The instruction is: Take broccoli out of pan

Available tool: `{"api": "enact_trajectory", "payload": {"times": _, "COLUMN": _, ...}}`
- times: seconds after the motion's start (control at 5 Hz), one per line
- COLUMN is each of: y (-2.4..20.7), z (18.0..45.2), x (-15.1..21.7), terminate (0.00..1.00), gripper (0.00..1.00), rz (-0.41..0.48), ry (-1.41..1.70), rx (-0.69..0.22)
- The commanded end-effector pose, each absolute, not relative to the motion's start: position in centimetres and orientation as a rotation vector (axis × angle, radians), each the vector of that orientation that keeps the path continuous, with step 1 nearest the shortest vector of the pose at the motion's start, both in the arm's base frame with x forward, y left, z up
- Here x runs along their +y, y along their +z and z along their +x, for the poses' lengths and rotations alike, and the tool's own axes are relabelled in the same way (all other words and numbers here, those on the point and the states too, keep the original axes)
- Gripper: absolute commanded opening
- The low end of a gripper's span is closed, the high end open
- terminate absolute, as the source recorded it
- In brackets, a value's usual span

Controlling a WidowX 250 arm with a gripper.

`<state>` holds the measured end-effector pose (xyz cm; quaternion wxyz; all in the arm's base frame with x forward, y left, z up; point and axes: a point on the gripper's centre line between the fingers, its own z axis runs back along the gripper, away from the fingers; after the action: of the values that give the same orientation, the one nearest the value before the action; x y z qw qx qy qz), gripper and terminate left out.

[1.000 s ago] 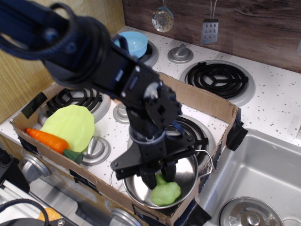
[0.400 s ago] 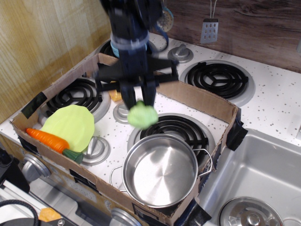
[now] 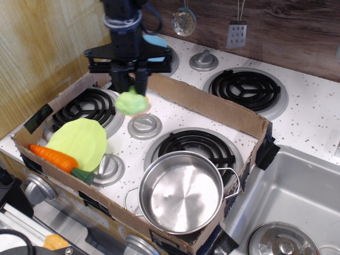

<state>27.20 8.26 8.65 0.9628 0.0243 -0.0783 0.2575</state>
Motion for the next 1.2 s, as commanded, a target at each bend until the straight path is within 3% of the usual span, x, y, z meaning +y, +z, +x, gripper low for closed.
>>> {"api": "enact_trajectory", "payload": {"times": 0.0, "y": 8.0, "z": 29.9, "x": 12.7, "terminate": 0.0, "gripper": 0.0, "rz": 0.099, "ry": 0.431, "rx": -0.195}}
{"api": "enact_trajectory", "payload": {"times": 0.4, "y": 5.5, "z": 30.5, "x": 18.0, "terminate": 0.0, "gripper": 0.0, "rz": 0.135, "ry": 0.27, "rx": -0.239}}
{"api": "enact_trajectory", "payload": {"times": 0.6, "y": 4.4, "z": 30.5, "x": 19.0, "terminate": 0.0, "gripper": 0.0, "rz": 0.099, "ry": 0.243, "rx": -0.218}}
{"api": "enact_trajectory", "payload": {"times": 0.8, "y": 4.1, "z": 30.6, "x": 19.2, "terminate": 0.0, "gripper": 1.0, "rz": 0.086, "ry": 0.237, "rx": -0.228}}
{"api": "enact_trajectory", "payload": {"times": 1.0, "y": 5.2, "z": 30.8, "x": 18.9, "terminate": 0.0, "gripper": 1.0, "rz": 0.094, "ry": 0.208, "rx": -0.202}}
